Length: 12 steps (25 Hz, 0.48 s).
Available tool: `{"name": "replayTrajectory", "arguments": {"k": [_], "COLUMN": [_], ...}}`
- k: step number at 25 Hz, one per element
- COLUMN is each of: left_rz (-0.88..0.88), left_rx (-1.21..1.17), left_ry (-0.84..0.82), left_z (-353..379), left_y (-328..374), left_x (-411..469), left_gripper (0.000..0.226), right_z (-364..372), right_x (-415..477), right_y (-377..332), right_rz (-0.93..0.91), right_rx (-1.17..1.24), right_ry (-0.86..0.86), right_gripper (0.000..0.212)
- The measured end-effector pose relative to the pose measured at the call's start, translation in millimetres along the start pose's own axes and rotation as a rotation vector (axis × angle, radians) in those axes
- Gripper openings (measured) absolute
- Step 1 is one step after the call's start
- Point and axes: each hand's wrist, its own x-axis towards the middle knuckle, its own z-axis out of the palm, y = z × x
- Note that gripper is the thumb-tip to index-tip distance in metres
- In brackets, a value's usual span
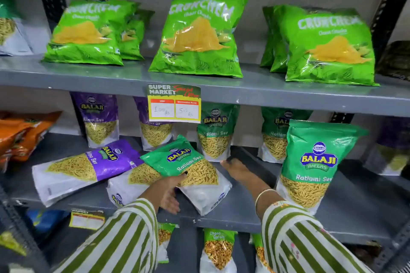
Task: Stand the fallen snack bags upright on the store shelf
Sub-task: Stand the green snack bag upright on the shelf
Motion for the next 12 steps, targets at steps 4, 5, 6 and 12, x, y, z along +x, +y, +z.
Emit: {"name": "replayTrajectory", "arguments": {"k": [4,5,6,12], "left_rz": [0.120,0.142,0.158,0.250], "left_rx": [-0.198,-0.229,-0.264,-0.259], "left_ry": [-0.107,-0.112,-0.107,-0.097], "left_z": [10,11,12,8], "left_y": [-5,-7,-9,-13], "left_x": [22,25,26,15], "left_gripper": [0.067,0.055,0.043,0.013], "right_z": [15,18,21,6], "right_x": [24,29,34,10], "right_y": [15,18,22,11], "right_rz": [0.017,0.040,0.051,0.170], "right_rx": [0.162,0.197,0.209,0.259], "right_ry": [-0.206,-0.247,-0.285,-0.464], "right_gripper": [0.051,0.055,0.062,0.057]}}
